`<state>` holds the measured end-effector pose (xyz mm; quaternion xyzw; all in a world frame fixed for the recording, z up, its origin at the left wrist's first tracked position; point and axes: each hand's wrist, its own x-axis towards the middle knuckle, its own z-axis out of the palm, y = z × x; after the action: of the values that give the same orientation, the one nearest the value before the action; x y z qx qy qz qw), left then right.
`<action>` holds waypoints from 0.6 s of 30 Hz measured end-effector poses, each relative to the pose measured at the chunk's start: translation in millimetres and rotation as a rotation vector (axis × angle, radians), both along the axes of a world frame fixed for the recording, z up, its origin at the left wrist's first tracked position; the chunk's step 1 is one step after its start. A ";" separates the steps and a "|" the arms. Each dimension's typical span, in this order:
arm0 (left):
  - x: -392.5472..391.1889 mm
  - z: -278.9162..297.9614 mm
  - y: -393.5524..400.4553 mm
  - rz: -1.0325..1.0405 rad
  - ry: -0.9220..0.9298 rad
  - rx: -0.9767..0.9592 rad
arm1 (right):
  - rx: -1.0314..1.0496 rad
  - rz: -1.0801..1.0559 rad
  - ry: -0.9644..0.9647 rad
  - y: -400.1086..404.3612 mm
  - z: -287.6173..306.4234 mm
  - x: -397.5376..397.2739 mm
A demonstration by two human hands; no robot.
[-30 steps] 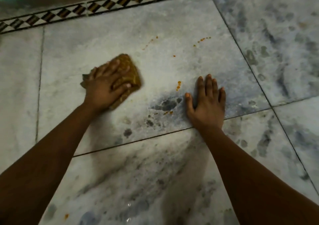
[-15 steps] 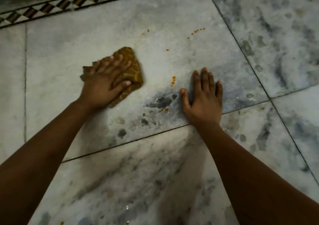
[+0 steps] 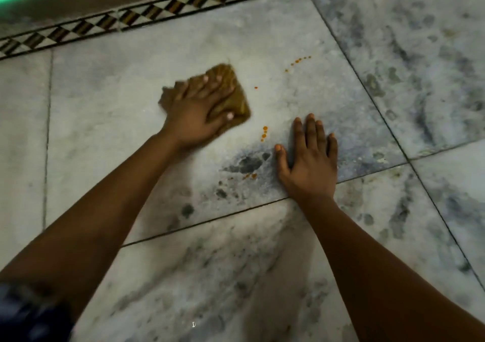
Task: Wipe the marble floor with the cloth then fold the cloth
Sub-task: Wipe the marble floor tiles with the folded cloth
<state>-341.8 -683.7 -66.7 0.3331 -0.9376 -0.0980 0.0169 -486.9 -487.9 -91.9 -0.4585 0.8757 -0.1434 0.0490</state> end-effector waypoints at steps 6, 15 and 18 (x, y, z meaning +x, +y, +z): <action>25.9 2.3 2.8 0.110 -0.003 0.032 | -0.012 -0.011 0.008 -0.4 -1.8 0.6; -50.7 1.5 -29.9 0.024 -0.089 0.046 | -0.010 0.003 0.003 0.1 -0.2 -0.2; 9.0 1.4 -0.7 -0.037 -0.001 0.030 | -0.021 -0.007 0.013 -0.3 -1.3 0.1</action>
<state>-332.8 -684.4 -65.3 0.3161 -0.9420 -0.1121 0.0095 -486.8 -488.2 -93.2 -0.4569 0.8760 -0.1498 0.0378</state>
